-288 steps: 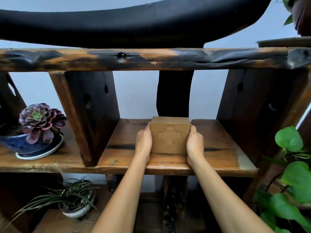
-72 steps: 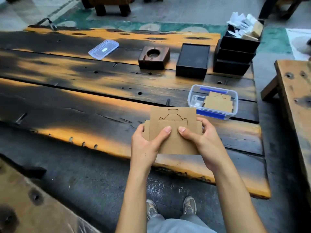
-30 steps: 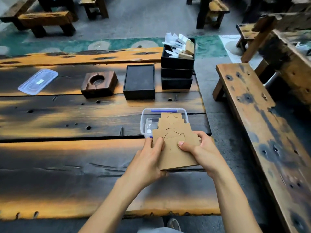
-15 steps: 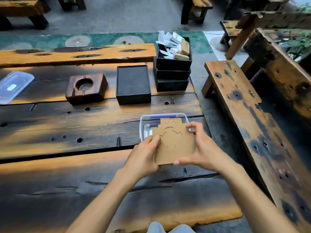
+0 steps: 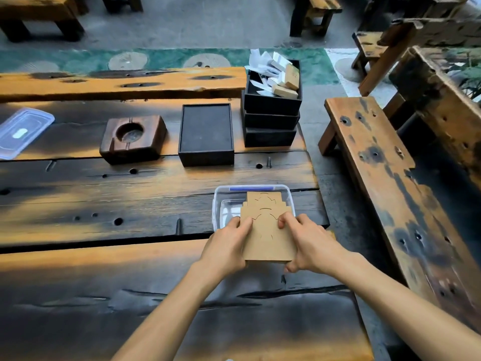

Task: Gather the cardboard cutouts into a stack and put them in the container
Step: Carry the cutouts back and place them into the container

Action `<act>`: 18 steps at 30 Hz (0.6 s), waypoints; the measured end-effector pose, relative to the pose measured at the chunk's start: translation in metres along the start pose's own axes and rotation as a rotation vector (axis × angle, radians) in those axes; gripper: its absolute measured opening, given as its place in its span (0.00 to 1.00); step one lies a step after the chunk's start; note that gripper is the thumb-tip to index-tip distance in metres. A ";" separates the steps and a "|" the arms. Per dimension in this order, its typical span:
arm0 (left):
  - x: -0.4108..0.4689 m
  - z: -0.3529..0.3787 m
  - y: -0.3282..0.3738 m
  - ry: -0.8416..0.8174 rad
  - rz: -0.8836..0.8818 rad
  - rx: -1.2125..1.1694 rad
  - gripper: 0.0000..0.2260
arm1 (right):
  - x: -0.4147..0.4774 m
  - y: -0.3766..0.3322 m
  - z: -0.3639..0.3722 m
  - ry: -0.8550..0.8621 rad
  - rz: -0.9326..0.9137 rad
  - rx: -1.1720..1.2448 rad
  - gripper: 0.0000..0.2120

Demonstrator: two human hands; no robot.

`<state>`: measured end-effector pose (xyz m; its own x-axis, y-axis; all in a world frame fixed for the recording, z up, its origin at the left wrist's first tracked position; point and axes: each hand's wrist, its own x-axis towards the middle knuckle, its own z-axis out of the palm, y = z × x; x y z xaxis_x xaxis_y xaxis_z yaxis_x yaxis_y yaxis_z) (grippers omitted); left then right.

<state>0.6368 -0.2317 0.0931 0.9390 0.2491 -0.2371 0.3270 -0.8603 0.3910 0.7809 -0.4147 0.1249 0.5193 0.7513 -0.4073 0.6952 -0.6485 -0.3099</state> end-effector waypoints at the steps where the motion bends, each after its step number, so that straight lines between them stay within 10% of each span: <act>1: 0.005 0.001 0.000 -0.005 -0.012 0.000 0.28 | 0.006 0.003 0.000 -0.005 -0.001 -0.011 0.44; 18: 0.096 0.026 -0.014 -0.153 -0.193 0.043 0.30 | 0.106 0.063 0.003 -0.101 -0.131 -0.093 0.40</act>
<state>0.7199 -0.2076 0.0420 0.8315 0.3434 -0.4366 0.4907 -0.8224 0.2877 0.8781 -0.3761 0.0598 0.3723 0.8095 -0.4539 0.7988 -0.5285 -0.2873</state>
